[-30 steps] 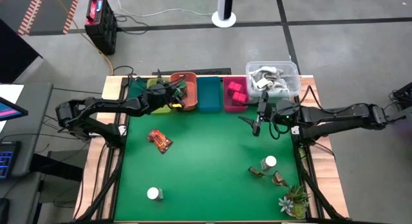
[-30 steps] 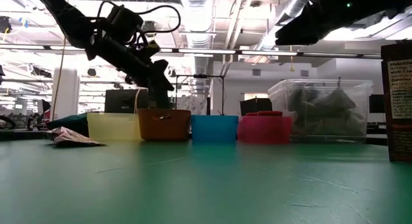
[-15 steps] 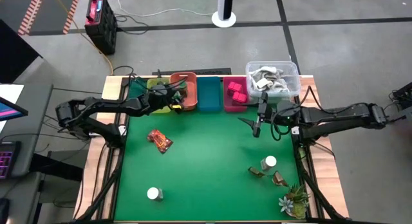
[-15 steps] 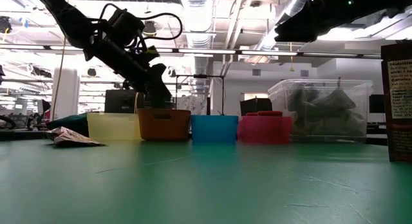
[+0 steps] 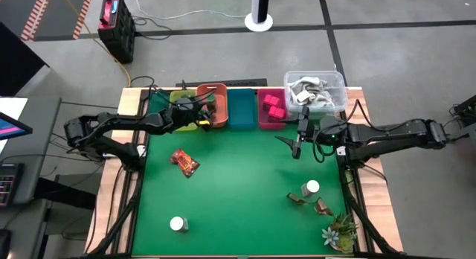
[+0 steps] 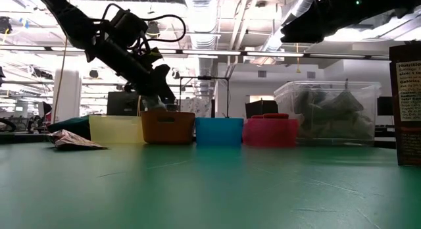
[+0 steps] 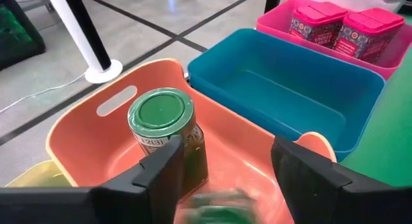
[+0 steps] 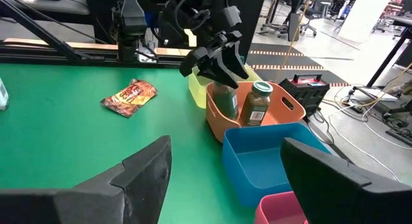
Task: Sort spices by type
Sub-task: Put the green spice bottle into the orange bin
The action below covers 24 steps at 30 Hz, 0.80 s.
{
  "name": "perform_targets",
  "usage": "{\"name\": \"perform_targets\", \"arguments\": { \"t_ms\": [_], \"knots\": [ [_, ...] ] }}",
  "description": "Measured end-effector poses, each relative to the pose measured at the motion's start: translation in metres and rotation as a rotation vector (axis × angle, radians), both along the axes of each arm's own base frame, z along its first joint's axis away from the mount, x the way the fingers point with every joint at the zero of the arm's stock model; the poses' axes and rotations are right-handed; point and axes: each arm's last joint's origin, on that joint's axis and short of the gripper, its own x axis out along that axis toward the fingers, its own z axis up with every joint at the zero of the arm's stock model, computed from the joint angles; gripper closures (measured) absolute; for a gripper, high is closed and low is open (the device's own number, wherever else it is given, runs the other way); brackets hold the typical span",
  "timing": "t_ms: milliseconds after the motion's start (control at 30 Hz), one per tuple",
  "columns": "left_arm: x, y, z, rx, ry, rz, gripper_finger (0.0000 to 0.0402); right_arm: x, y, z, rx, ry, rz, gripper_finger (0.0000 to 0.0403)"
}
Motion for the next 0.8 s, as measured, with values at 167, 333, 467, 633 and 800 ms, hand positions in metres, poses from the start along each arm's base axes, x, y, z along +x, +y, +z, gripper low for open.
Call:
{"name": "perform_targets", "arguments": {
  "t_ms": [167,333,467,633,800],
  "knots": [
    [0.000,0.000,0.000,0.008,0.004,-0.006,0.0161,0.000,0.000,0.000,0.000,-0.001,0.000,0.0086],
    [0.001,0.000,0.003,0.024,-0.012,-0.022,0.0159,0.000,0.000,0.000,0.000,-0.001,0.000,0.0086],
    [0.002,0.000,0.003,0.022,-0.011,-0.034,0.0159,0.000,0.000,0.000,0.000,-0.001,0.000,0.0086],
    [-0.001,-0.001,0.009,0.043,0.044,-0.053,0.0159,0.000,0.000,0.000,0.001,0.003,0.000,0.0086],
    [0.002,0.000,0.029,0.016,0.197,-0.081,0.0159,0.000,0.000,0.000,0.001,0.004,0.000,0.0086]
  ]
}}
